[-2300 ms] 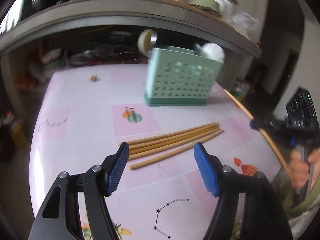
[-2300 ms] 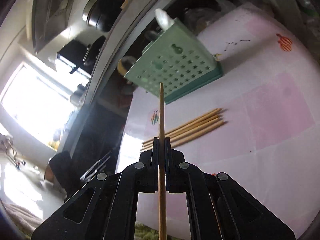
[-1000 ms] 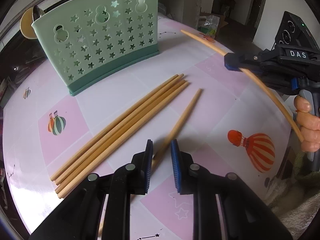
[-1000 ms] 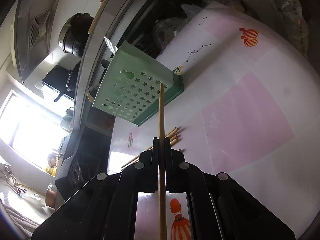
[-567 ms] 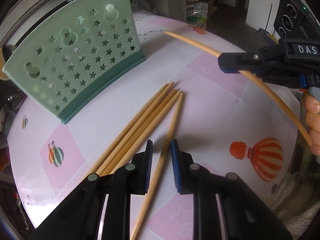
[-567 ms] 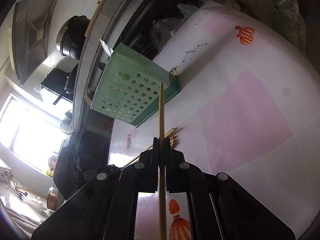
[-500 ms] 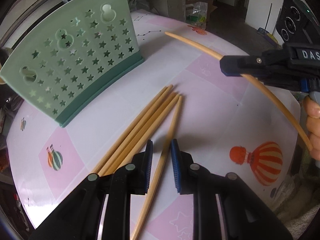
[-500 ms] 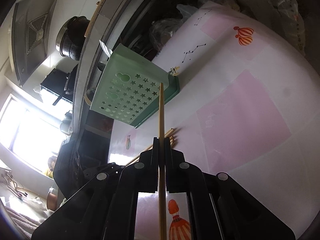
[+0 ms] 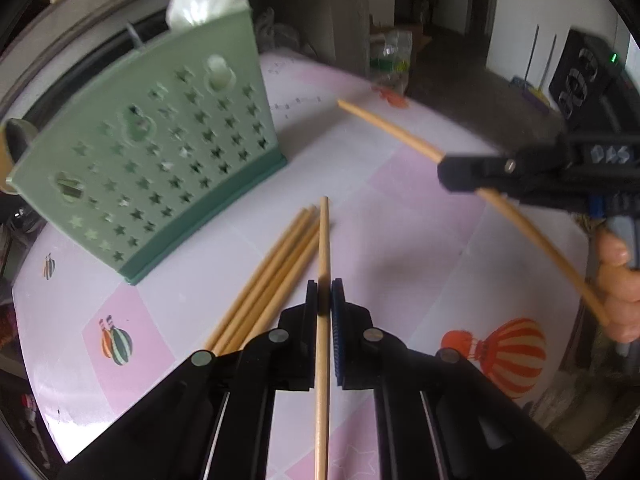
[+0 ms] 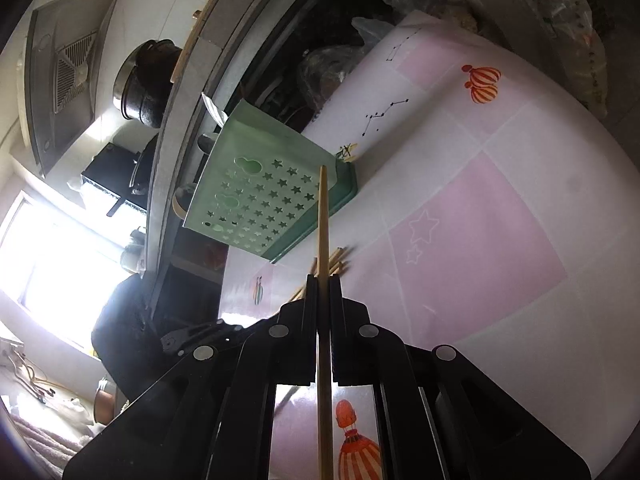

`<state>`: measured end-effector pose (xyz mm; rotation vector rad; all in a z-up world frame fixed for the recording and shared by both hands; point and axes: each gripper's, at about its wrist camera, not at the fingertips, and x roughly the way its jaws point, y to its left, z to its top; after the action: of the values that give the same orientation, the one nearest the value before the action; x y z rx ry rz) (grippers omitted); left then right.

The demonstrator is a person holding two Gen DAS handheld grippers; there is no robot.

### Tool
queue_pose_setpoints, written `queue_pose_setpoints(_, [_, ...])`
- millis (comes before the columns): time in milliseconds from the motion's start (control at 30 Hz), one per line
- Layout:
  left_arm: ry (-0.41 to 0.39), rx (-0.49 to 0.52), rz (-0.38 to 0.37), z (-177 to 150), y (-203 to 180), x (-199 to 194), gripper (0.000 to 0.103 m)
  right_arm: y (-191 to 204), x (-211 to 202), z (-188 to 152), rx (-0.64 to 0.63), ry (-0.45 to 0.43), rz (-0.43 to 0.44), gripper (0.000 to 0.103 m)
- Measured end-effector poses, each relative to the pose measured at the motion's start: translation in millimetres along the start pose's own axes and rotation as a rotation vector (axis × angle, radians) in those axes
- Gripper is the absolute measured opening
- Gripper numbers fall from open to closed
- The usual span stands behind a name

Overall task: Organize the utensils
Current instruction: 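Close the left tool on a wooden chopstick while the right tool holds its chopstick, then lower the chopstick into the green holder with the left tool and open it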

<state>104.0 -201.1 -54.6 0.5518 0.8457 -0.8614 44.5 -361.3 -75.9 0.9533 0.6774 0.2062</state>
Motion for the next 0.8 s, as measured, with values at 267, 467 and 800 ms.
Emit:
queue_pose_setpoints(267, [-0.231, -0.164, 0.015, -5.1, 33.7, -69.6, 0.006, 8.0, 4.4, -1.0, -0.017, 0.011, 0.003, 0.004])
queue_pose_setpoints(467, [-0.407, -0.286, 0.023, -7.5, 64.0, -123.9, 0.006, 14.4, 8.8, -3.7, -0.030, 0.028, 0.003, 0.004])
queue_pose_setpoints(800, [-0.597, -0.325, 0.065, 20.0, 98.3, -178.7, 0.006, 24.0, 7.5, -3.7, -0.045, 0.025, 0.010, 0.004])
